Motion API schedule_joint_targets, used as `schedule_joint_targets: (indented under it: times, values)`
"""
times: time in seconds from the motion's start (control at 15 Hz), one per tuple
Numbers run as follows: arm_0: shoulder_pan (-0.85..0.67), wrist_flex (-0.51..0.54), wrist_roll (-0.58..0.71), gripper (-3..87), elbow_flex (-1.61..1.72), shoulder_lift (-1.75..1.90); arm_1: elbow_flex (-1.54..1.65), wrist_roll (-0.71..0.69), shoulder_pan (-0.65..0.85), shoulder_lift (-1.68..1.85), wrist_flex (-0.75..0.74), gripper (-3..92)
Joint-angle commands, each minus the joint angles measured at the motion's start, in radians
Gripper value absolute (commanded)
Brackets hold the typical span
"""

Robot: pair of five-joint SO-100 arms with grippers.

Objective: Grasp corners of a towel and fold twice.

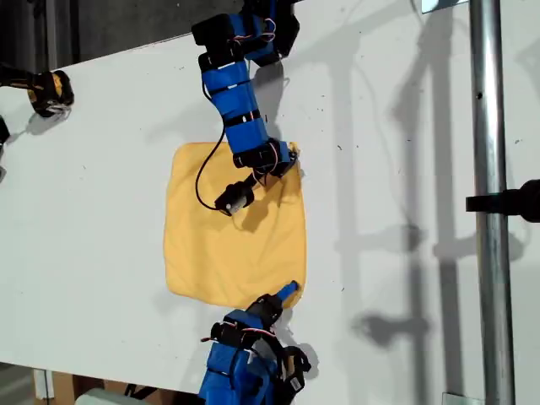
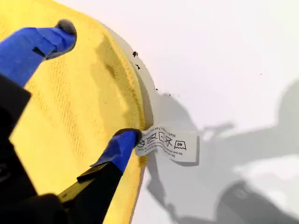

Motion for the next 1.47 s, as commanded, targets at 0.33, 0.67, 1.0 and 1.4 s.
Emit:
schedule_joint_targets:
  times: [0.33,0.67,1.0,1.4]
  values:
    - [0.046,-0.015,-0.11,23.1,-0.074,-0.275,-0.072,-0.008,0.017,0.097,0.031,-0.1]
    - [0.046,0.003,-0.104,-1.5,-0.129,-0.356,-0.072,-0.008,0.017,0.112,0.04,-0.1]
    - [0.11,0.112,-0.104,-1.5,-0.133,0.046,-0.072,-0.008,-0.012,0.202,0.063,-0.1]
    - [0.27,0.132,-0.201,-1.5,-0.114,0.334,-0.221,-0.015,-0.167,0.186,0.117,-0.1]
